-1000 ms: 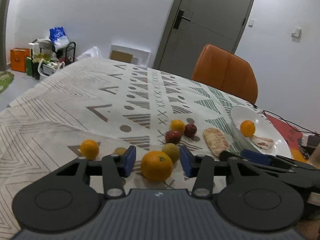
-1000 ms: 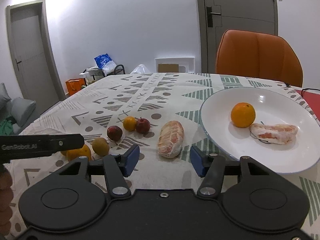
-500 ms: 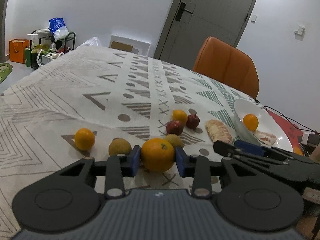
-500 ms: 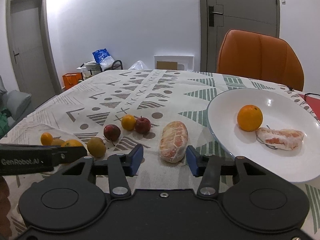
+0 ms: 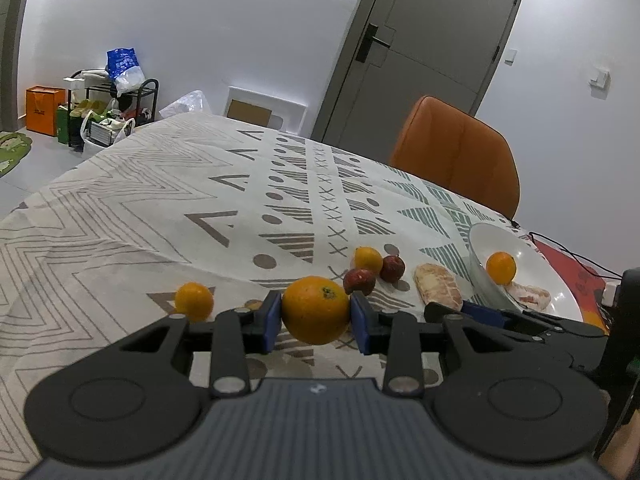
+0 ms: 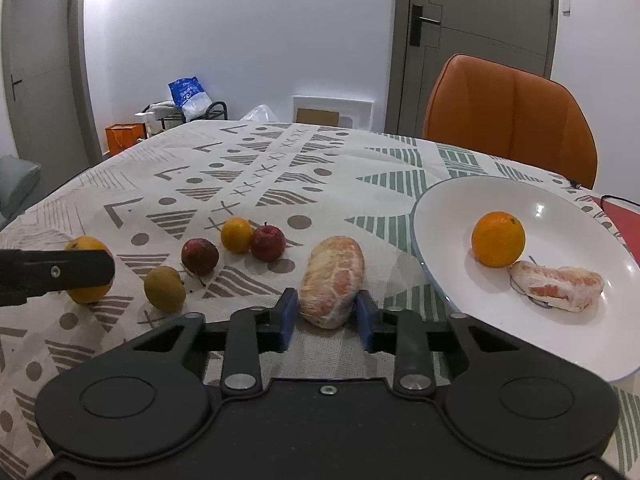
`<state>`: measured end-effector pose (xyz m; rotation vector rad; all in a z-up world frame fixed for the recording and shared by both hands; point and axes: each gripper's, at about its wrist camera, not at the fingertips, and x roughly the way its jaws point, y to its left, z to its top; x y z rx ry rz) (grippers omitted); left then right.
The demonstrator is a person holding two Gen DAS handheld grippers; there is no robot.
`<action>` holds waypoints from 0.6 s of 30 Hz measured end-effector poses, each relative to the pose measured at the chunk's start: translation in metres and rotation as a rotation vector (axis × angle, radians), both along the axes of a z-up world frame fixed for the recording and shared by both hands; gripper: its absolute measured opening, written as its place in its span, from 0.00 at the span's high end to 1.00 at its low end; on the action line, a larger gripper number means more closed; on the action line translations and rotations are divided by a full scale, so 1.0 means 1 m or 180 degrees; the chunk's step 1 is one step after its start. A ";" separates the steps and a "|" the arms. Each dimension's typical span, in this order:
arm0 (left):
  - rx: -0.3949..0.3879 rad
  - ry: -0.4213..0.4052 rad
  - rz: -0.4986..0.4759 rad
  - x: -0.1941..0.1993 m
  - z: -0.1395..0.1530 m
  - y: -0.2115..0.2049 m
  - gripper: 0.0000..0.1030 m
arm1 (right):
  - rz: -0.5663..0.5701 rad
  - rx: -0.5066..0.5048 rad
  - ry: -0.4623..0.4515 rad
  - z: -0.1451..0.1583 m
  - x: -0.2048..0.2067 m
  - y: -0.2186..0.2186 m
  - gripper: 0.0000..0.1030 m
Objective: Organize fruits
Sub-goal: 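Close left gripper on the orange while right gripper closes on the second pomelo segment, then carry the orange in the left gripper and the segment in the right gripper to the bowl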
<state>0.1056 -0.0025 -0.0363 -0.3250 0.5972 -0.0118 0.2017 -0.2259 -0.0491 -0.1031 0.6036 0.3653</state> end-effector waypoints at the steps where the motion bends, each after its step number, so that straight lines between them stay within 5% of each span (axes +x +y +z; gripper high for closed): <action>1: 0.0002 -0.0001 0.0007 -0.001 0.000 0.001 0.66 | 0.0001 0.0013 0.0005 0.000 0.000 -0.001 0.72; 16: 0.0027 -0.0031 0.0042 -0.007 0.003 0.001 0.66 | 0.0120 0.0069 0.0170 0.006 -0.032 -0.017 0.70; 18: 0.0034 -0.0029 0.0037 -0.007 0.002 0.001 0.66 | 0.0126 0.0058 0.0163 0.006 -0.030 -0.016 0.64</action>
